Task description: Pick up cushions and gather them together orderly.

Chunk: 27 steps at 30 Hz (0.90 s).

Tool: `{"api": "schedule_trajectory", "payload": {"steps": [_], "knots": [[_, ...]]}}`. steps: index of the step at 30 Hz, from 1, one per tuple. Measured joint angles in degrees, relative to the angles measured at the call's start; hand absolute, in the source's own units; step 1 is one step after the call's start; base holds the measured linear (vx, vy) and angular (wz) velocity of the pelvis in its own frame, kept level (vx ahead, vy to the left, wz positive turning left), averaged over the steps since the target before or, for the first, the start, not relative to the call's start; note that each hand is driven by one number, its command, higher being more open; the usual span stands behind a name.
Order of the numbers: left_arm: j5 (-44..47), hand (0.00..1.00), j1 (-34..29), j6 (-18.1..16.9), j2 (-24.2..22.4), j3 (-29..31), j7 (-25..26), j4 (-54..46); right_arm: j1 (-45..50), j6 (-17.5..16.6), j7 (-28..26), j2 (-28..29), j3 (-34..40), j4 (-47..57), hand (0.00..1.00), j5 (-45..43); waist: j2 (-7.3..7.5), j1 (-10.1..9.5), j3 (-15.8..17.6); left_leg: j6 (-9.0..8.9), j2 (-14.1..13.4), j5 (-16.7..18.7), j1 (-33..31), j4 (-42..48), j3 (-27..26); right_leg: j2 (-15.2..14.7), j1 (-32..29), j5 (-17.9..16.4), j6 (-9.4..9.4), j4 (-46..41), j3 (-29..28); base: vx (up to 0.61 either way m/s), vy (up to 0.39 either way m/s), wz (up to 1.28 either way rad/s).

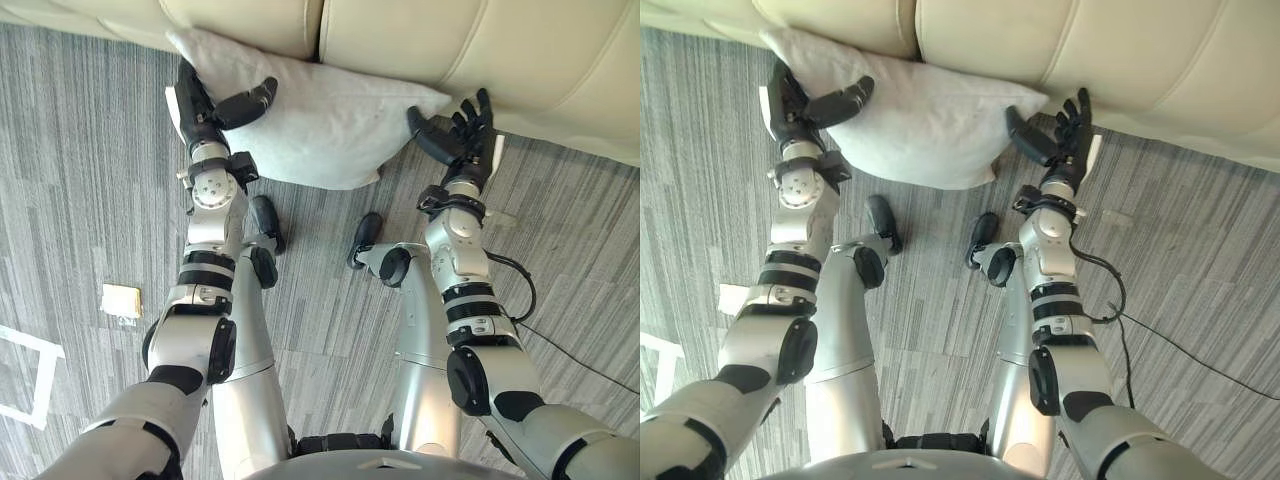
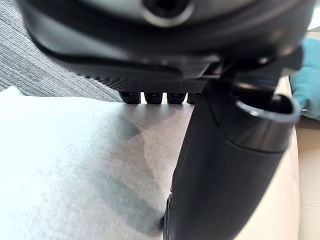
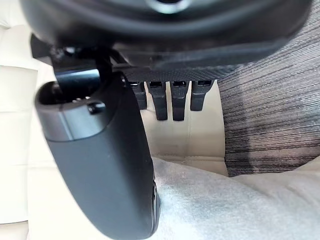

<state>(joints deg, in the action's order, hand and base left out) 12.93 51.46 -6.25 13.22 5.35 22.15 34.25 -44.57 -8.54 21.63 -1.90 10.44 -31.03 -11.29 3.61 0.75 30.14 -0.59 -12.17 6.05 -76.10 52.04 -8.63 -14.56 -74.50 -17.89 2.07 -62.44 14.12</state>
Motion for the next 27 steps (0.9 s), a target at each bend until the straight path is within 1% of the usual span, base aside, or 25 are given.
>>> {"api": "schedule_trajectory", "payload": {"steps": [2,4,6,9,12,13,14,16,18,19,21,22,23,24,27], "knots": [[-0.01,0.0,-0.01,0.03,-0.34,-0.59,0.44,-1.31,-0.35,-0.04,0.86,0.25,0.01,-0.08,0.0,0.02,0.0,0.02,0.0,-0.06,0.51,-1.13,-0.08,-1.22,-0.01,-0.36,-0.38,0.53,0.57,0.33,0.16,-0.08,0.016,0.12],[-0.08,0.0,0.06,0.03,-0.59,-0.81,0.48,-1.72,-0.38,0.32,0.85,0.2,-0.14,-0.09,0.0,0.09,0.0,0.03,-0.01,-0.16,0.59,-1.79,-0.04,-1.9,0.04,-0.35,-0.38,0.93,0.68,0.77,0.38,-0.05,0.004,0.04],[-0.12,0.0,0.03,0.13,-1.17,-2.56,0.6,-2.69,-0.66,1.03,0.84,0.13,-0.99,-0.13,0.0,0.23,0.0,0.02,-0.02,0.14,0.66,-3.01,0.11,-3.07,0.12,-0.28,-0.33,1.69,1.29,1.51,0.77,-0.06,-0.003,0.03],[-0.19,0.0,-0.33,0.13,-3.43,-2.92,1.26,-3.71,-0.41,2.66,0.53,0.05,-2.83,-1.34,0.0,0.16,0.0,-0.01,-0.03,-0.14,0.85,-4.07,1.51,-4.24,0.47,-0.2,1.15,2.14,1.78,2.37,1.43,-0.04,-0.014,0.05],[-0.1,0.0,-3.36,0.12,-5.48,-2.9,2.43,-6.09,2.61,3.08,-0.25,0.37,-6.05,-1.26,0.0,-0.03,0.0,-0.23,-0.09,-0.72,0.91,-4.71,5.89,-6.98,0.58,0.48,5.39,2.45,1.81,4.8,1.92,-0.04,-0.027,-0.01],[-0.03,0.0,-5.97,0.11,-6.51,-2.92,2.84,-8.5,4.52,3.04,-0.31,0.45,-7.37,-0.85,0.0,-0.05,-0.02,-0.26,-0.19,-1.0,1.1,-5.31,8.84,-9.42,0.45,0.81,8.17,2.87,1.69,6.85,2.3,-0.02,-0.048,-0.01],[-0.01,0.0,-6.88,0.11,-7.0,-2.92,2.99,-9.21,5.34,3.04,-0.34,0.48,-7.7,-0.61,0.0,-0.07,-0.05,-0.31,-0.22,-1.13,1.21,-5.57,10.05,-10.4,0.43,0.94,9.3,2.96,1.54,7.63,2.47,0.0,-0.055,0.01],[0.08,0.0,-11.04,0.05,-8.49,-2.95,4.04,-12.21,8.97,3.05,-0.37,1.37,-9.2,1.11,0.0,-0.09,-0.06,-0.5,-0.44,-1.44,1.57,-6.47,14.99,-14.12,0.17,1.53,13.87,3.54,1.31,10.83,2.84,0.03,-0.049,0.0],[0.37,0.0,-13.44,0.05,-8.59,-3.23,4.52,-13.68,10.78,3.15,-0.37,2.14,-10.39,2.11,0.0,-0.21,-0.06,-0.65,-0.44,-1.49,1.66,-6.48,17.98,-15.73,-0.06,2.2,16.91,3.68,1.08,12.69,2.92,0.05,-0.013,-0.09],[0.48,0.0,-15.45,0.05,-8.55,-3.92,4.84,-15.36,12.61,3.19,-0.36,2.23,-11.73,3.67,0.0,-0.24,-0.08,-0.75,-0.46,-1.64,1.7,-6.54,20.67,-17.02,-0.27,2.52,19.41,4.01,1.26,14.06,2.99,0.06,0.002,-0.09],[0.52,0.0,-17.81,0.01,-8.76,-4.86,4.95,-17.55,15.07,3.19,-0.37,2.21,-12.7,6.04,0.0,-0.26,-0.16,-0.86,-0.58,-1.72,1.96,-6.51,24.04,-18.49,-0.51,2.61,22.73,4.03,1.24,15.56,3.07,0.08,0.014,-0.03],[0.55,0.0,-19.82,-0.16,-9.92,-4.94,4.95,-19.92,17.44,3.19,-0.37,2.11,-13.21,8.99,0.0,-0.25,-0.41,-0.97,-0.78,-1.97,2.15,-6.33,27.11,-19.45,-0.57,2.75,25.92,4.03,1.21,16.78,3.14,0.09,0.022,-0.03],[0.57,0.0,-20.57,-0.4,-10.44,-4.95,4.95,-20.9,18.35,3.18,-0.37,1.95,-13.51,10.29,0.0,-0.25,-0.46,-1.03,-0.83,-2.0,2.29,-6.3,28.76,-20.18,-0.77,2.79,27.46,4.08,1.11,17.46,3.11,0.09,0.028,-0.06],[0.7,0.0,-22.37,-1.28,-11.08,-5.17,4.93,-22.91,19.98,3.14,-0.37,1.32,-14.43,12.88,0.0,-0.21,-0.5,-1.03,-1.17,-2.0,2.54,-6.31,32.0,-21.68,-1.23,2.85,30.41,4.17,0.94,18.78,3.01,0.08,0.022,-0.06],[2.18,0.0,-25.46,-2.52,-11.47,-6.48,4.88,-26.1,23.43,2.9,-0.37,1.12,-14.82,17.52,0.0,-0.19,-0.71,-1.63,-1.7,-2.02,2.73,-6.3,37.11,-24.17,-1.93,3.23,35.07,4.34,0.45,21.09,2.78,0.09,0.008,-0.09]]}}
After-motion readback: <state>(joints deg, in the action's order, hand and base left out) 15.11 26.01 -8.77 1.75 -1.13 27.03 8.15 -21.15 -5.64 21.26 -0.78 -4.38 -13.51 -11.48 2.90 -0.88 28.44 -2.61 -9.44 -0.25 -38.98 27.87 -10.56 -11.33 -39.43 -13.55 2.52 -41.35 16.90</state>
